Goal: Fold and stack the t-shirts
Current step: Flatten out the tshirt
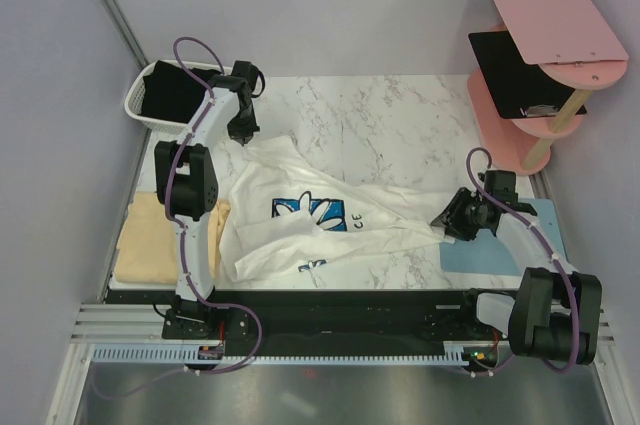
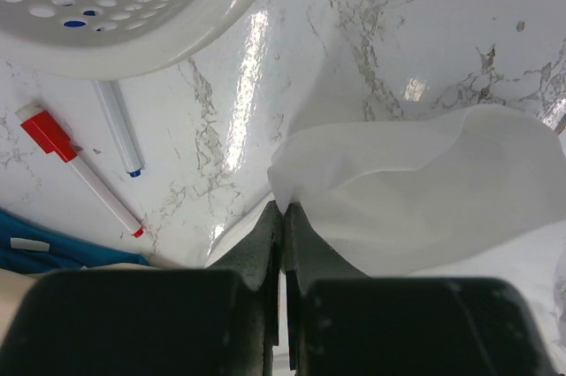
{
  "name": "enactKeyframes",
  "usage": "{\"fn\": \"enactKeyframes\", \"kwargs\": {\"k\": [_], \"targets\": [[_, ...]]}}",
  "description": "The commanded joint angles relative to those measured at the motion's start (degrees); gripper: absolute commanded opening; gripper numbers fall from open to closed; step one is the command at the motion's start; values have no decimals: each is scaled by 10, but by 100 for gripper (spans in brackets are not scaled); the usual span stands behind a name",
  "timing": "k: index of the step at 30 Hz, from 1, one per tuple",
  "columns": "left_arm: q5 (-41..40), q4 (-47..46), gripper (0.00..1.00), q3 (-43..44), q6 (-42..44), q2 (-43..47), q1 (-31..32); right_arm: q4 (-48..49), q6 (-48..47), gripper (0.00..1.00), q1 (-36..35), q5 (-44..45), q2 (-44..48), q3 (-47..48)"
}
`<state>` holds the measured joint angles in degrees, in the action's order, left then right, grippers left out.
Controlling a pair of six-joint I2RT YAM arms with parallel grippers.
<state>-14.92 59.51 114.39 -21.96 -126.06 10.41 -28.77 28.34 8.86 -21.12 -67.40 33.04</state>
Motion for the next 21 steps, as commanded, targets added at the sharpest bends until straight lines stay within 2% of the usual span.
{"fn": "enactKeyframes", "kwargs": {"k": [1,2,3,4,8,12,21], "targets": [[0,-2,2,0,8,18,3,50,9,21,1,-31,-4,-10],[-1,-2,2,-1,8,20,3,57,10,10,1,-46,-12,-10],[-1,-2,2,-2,8,23,4,71,12,3,1,-52,-14,-6],[0,-1,2,-4,8,27,4,74,16,0,1,-53,-14,-1],[0,-1,2,-7,15,69,5,80,13,0,1,-46,-6,54],[3,-2,2,2,25,131,5,70,6,0,0,-35,-13,164],[37,1,2,90,43,309,5,64,1,0,-9,19,52,363]]}}
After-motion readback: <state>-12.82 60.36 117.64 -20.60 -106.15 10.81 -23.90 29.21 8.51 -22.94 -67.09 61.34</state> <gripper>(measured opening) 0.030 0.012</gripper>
